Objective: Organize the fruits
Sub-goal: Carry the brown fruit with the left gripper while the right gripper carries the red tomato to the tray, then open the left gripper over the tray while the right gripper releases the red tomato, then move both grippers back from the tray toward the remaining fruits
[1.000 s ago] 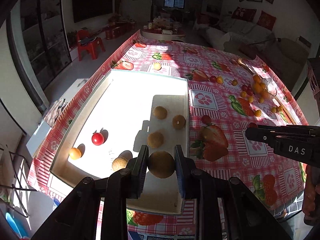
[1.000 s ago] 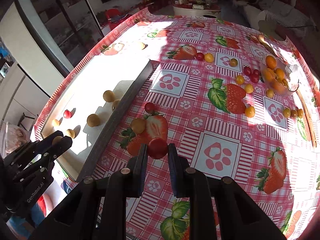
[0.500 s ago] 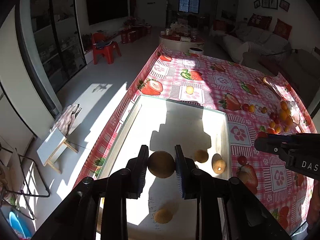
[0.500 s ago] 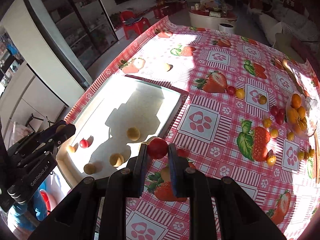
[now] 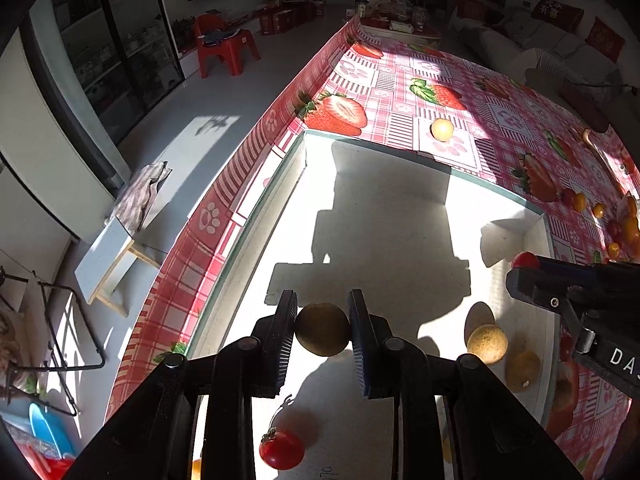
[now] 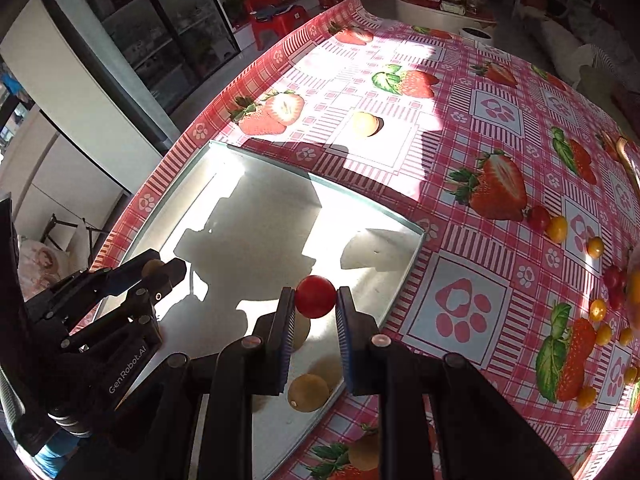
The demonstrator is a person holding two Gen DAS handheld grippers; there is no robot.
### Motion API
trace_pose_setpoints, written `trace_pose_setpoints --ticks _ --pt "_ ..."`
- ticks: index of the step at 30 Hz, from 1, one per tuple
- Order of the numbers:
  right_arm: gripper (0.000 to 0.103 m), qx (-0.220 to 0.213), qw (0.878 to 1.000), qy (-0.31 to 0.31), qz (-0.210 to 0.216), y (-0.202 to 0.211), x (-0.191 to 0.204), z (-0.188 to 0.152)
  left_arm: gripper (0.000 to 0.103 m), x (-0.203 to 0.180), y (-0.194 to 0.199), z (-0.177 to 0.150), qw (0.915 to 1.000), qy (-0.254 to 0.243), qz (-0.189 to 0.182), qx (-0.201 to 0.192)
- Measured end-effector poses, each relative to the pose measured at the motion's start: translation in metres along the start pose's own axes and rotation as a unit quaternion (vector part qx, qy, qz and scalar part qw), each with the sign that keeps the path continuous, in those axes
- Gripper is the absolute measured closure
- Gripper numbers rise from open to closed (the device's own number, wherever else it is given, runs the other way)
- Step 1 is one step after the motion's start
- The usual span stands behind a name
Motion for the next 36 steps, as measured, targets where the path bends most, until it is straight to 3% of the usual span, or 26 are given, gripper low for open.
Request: trace_pose_setpoints --ticks 10,18,22,24,25,26,27,28,36 --pt "0.08 0.022 1.0 0.006 -0.007 -0.033 0.003 0.006 0.075 -0.003 -0.008 0.001 0.9998 -0.014 0.012 0.004" --pt "0.077 0.017 0.999 0.029 -0.027 -0.033 0.007 0.007 0.075 -0.001 -0.007 0.0 0.9999 -0.012 0.009 0.003" --pt "0.048 0.001 0.999 0.032 -0.033 -0.022 0.005 0.005 0.075 0.0 -0.006 -0.002 0.9999 -0.012 0.006 0.002" --pt "0.042 -0.011 0.999 0.037 -0.032 -0.013 0.005 0.004 0.075 0.0 -0.006 -0.003 0.9999 -0.013 0.003 0.002" --pt "0.037 -0.016 0.999 0.038 -0.035 -0.01 0.005 0.004 0.067 -0.001 -0.006 -0.003 0.9999 -0.013 0.003 0.002" --pt "0.033 -0.02 0.998 0.039 -0.035 -0.006 0.005 0.003 0.053 -0.001 -0.005 -0.003 0.9999 -0.014 0.004 0.002" --pt "0.032 -0.023 0.998 0.039 -0.033 -0.003 0.005 0.004 0.019 -0.001 -0.003 -0.003 0.9999 -0.014 0.007 -0.006" --pt "0.029 -0.027 0.998 0.037 -0.031 -0.001 0.004 0.003 0.011 -0.001 0.002 -0.003 0.9996 -0.014 0.011 -0.023" --pt "0.024 -0.043 0.999 0.006 -0.021 0.02 -0.013 -0.008 0.011 -0.013 0.016 -0.006 0.9988 -0.036 0.009 -0.032"
Point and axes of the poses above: each gripper's, at about its wrist camera, not at the fingertips, and y roughly against the way its jaws point, x to its left, z to its top, the point moved 6 cm from there along -y, roughly the way its jaws point, and after that the axes turned 5 degrees about x, right-handed, at the moved point
